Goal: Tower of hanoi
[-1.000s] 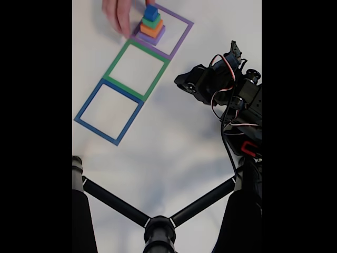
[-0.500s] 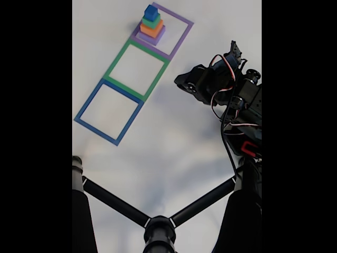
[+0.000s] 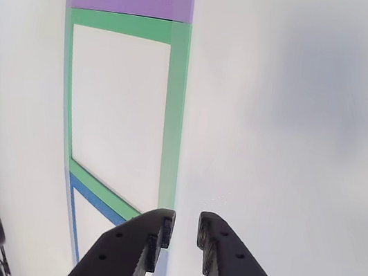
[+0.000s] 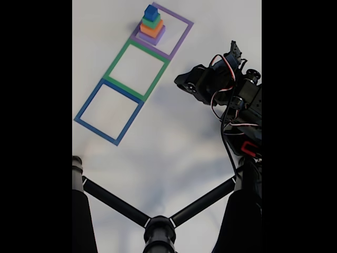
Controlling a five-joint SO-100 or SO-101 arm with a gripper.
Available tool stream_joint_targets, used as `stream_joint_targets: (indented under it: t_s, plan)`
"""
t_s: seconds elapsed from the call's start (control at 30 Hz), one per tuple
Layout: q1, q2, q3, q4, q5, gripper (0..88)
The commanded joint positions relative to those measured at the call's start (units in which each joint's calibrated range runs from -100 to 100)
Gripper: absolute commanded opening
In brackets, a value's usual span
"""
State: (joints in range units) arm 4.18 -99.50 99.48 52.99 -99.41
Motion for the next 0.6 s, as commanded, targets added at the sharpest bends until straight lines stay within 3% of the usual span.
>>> stream_joint_targets:
  t_s: [0.0,0.57]
  plan:
    - [-0.9,-0.5,0.5,0.1,-0.6,0.1]
    - [-1.3,-0.5,0.5,0.1,-0.6,0.1]
